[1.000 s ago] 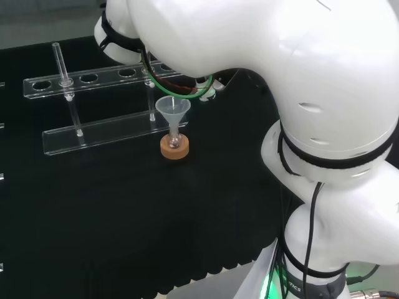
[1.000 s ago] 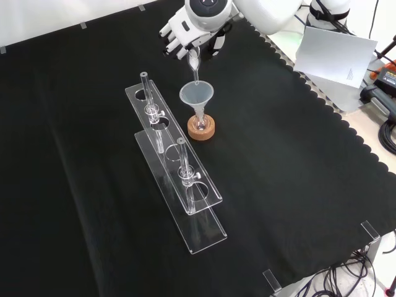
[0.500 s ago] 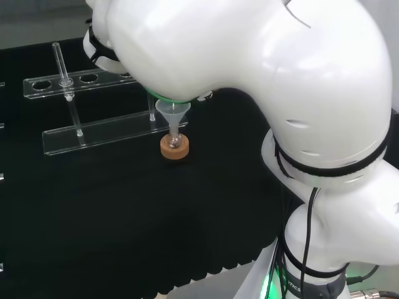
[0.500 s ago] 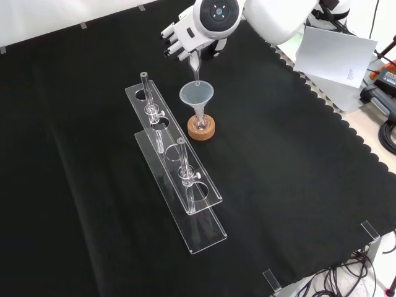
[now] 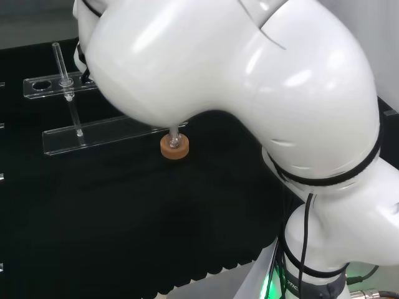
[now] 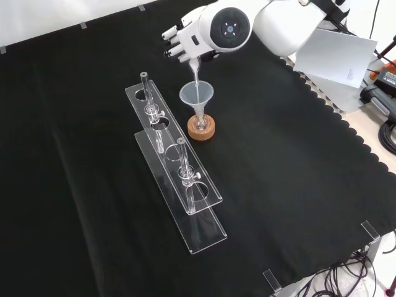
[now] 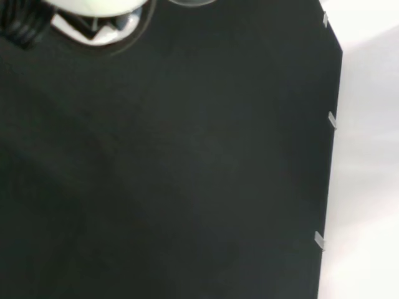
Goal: Pour all the NaCl from the weighing funnel into the round-bottom flask.
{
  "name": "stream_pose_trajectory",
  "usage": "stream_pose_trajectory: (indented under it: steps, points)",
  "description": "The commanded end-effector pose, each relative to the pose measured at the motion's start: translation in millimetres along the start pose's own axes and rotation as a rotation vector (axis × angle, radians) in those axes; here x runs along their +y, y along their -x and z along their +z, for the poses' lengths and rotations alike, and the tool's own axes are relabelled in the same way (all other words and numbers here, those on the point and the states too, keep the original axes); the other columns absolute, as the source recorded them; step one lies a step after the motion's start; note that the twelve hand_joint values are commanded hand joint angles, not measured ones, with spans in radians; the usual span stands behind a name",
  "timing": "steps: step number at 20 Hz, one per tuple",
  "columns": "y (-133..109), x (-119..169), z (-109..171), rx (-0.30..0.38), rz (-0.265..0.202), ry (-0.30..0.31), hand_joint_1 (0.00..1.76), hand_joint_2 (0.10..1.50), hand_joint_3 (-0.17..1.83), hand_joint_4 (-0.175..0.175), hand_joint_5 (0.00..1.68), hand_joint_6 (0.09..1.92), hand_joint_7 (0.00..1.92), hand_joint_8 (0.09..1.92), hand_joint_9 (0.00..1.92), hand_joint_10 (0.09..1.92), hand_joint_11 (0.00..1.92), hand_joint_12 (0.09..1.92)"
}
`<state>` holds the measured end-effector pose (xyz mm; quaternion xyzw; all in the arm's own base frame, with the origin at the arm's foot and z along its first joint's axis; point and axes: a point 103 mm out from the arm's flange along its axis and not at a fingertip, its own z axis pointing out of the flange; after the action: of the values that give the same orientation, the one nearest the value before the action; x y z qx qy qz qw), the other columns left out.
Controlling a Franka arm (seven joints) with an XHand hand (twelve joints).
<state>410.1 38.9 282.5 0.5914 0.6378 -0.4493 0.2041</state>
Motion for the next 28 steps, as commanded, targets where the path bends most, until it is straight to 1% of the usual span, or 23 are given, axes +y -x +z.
stream_pose_trajectory:
  steps: [1,4,15,20,22,28]
  points:
    - [0,0,-3,-0.040,0.010,-0.003,1.11,0.65,0.70,0.175,1.24,0.76,0.59,0.65,0.96,0.46,0.64,1.23]
    - [1,0,-3,-0.049,0.015,-0.001,1.11,0.65,0.70,0.175,1.24,0.76,0.59,0.65,0.96,0.45,0.64,1.23]
    - [4,-3,-10,-0.115,0.035,-0.005,1.11,0.65,0.70,0.175,1.23,0.76,0.59,0.65,0.96,0.45,0.64,1.23]
    - [1,-2,-18,-0.159,0.036,-0.006,1.11,0.65,0.70,0.175,1.23,0.76,0.59,0.64,0.96,0.45,0.64,1.23]
    - [-4,-2,-22,-0.188,0.040,-0.003,1.11,0.65,0.70,0.175,1.23,0.76,0.59,0.64,0.96,0.45,0.64,1.23]
    - [-5,-2,-25,-0.224,0.053,-0.011,1.11,0.65,0.70,0.175,1.23,0.76,0.59,0.64,0.96,0.45,0.64,1.23]
